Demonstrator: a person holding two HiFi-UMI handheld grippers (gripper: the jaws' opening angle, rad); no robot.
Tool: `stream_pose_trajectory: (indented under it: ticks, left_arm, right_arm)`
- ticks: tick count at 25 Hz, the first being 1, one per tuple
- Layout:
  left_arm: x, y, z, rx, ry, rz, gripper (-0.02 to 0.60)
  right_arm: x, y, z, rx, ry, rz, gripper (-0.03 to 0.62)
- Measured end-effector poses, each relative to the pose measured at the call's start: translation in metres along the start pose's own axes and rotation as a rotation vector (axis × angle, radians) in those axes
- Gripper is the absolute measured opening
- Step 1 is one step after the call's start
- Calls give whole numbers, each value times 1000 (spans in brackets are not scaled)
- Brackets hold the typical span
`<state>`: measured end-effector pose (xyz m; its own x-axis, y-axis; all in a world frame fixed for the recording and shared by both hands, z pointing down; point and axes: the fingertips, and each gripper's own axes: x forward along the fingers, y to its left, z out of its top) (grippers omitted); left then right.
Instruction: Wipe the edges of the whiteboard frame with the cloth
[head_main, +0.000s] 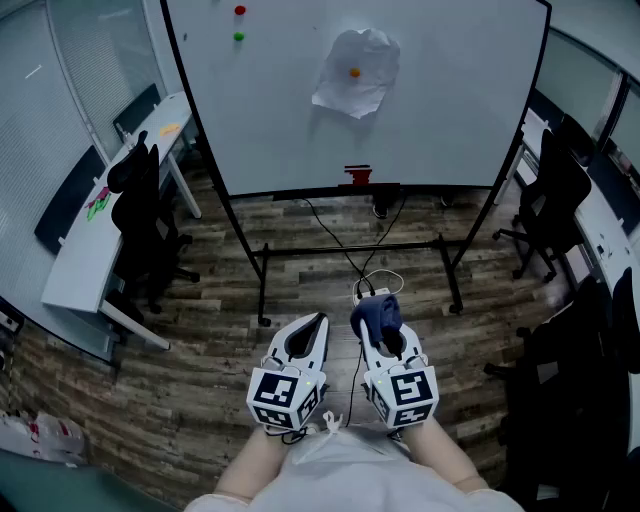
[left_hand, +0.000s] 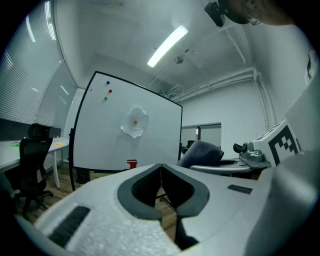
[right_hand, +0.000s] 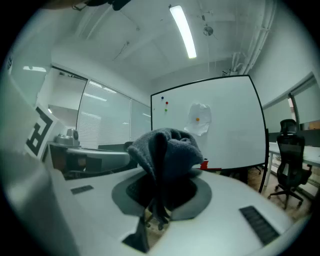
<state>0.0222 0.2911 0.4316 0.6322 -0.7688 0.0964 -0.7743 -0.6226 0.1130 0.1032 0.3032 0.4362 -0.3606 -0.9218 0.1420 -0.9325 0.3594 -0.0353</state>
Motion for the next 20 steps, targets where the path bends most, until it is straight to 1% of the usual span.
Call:
stream_pose_trajectory:
  ticks: [4, 12, 20]
  left_arm:
    - [4, -4, -4, -1, 11, -11, 18]
    - [11, -9, -11, 1, 25, -8, 17]
    - [24, -6, -22, -59, 20, 48, 18]
  right_arm:
    - [0, -3, -3, 5, 4, 6, 67]
    - [1, -17, -8, 33, 14, 10, 67]
    - [4, -27, -22, 40, 47, 53, 67]
